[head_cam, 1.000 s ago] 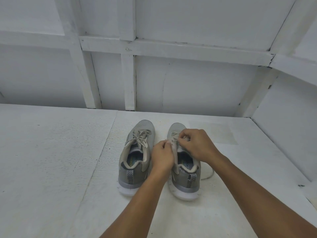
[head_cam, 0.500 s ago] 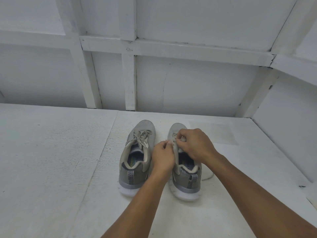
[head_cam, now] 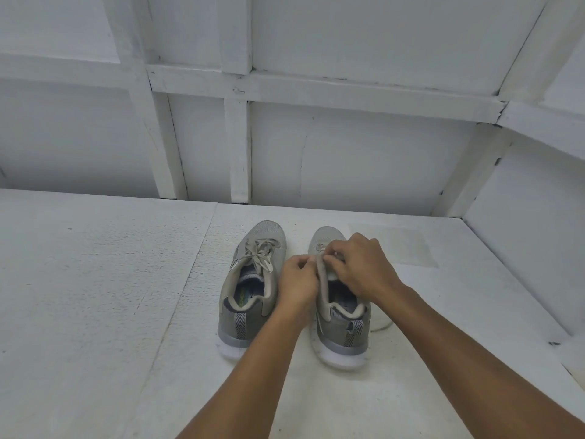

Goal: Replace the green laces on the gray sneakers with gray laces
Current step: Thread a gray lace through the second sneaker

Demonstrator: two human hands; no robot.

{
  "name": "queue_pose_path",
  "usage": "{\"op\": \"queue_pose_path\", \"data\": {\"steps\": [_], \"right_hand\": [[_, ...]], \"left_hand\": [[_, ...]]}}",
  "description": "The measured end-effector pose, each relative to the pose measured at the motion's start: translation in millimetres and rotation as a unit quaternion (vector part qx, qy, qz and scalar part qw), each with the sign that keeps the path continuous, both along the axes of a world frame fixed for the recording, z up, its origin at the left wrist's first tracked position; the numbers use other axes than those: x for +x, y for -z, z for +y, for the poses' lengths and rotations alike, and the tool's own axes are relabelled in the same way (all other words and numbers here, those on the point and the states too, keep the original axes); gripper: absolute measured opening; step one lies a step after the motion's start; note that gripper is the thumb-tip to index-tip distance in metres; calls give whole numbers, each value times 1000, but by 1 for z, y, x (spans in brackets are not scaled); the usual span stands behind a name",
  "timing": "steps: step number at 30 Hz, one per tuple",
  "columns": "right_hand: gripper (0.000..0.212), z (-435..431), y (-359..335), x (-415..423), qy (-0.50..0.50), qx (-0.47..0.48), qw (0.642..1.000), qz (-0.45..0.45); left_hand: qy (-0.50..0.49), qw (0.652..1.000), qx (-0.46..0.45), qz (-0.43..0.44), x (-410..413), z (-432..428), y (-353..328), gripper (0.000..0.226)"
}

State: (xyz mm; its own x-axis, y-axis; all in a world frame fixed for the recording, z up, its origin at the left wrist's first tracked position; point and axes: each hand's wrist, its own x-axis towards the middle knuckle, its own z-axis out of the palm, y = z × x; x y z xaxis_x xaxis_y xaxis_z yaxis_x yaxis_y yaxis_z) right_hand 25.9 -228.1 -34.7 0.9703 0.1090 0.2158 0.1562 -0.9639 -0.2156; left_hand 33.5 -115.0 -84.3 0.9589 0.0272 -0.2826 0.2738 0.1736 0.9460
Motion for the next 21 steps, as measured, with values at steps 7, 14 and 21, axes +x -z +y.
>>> {"op": "queue_pose_path", "data": {"steps": [7,14,21], "right_hand": [[54,-29,16,-11,41,40,998,-5],[65,-45,37,-31,130,258,957,0],[42,-42,41,-29,137,289,947,-9]], "left_hand": [[-118,990,-13,-75,17,13,-38,19],[-184,970,-85,-136,49,53,-90,15],[373,742,552,-66,45,34,-78,28]]}}
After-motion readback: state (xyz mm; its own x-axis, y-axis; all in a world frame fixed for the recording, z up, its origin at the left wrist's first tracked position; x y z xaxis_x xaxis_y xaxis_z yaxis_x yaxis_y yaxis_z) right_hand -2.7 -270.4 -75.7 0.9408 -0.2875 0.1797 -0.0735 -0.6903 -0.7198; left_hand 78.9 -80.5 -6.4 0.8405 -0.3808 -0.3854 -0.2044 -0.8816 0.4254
